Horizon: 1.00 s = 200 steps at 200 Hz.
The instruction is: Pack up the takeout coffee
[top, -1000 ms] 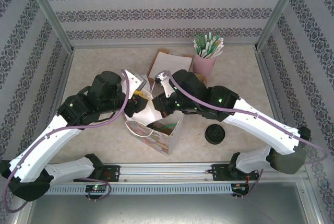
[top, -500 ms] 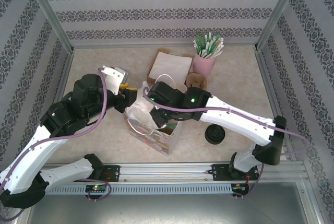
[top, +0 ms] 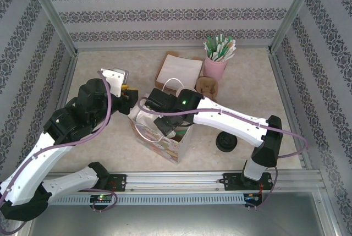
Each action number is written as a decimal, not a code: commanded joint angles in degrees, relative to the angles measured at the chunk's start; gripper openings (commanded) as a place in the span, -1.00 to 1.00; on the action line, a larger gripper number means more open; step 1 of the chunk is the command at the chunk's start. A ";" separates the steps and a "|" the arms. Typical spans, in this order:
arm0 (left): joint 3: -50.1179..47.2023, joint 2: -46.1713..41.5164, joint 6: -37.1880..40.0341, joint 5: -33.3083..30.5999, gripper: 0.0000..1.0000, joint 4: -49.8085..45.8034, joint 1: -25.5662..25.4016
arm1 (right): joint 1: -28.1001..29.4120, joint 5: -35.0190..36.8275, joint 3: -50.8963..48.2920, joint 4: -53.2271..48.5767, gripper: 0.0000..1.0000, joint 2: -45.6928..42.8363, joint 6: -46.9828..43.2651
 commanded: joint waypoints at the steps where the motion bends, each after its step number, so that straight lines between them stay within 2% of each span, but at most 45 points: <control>1: -0.66 0.19 -1.91 -0.76 -0.25 2.26 1.29 | 0.09 1.80 1.96 0.01 -0.84 -3.60 -0.27; 46: -1.63 0.17 -2.38 0.99 -0.26 2.72 3.49 | -0.14 1.46 1.76 5.41 -0.21 -11.67 0.79; 57: -1.69 0.11 -2.46 1.21 -0.26 2.85 3.76 | -0.31 0.72 2.02 5.92 -0.13 -12.72 0.96; 109: -2.27 0.23 -2.48 1.13 -0.27 3.17 4.44 | -2.35 -0.49 2.66 11.22 -0.01 -13.27 1.89; 125: -2.44 0.19 -2.57 1.04 -0.20 3.19 4.81 | -3.69 -1.78 2.65 13.03 0.07 -12.27 2.62; 200: -3.58 0.47 -3.68 4.36 -0.23 3.44 8.41 | -5.23 -3.11 7.56 13.91 0.07 -3.98 3.21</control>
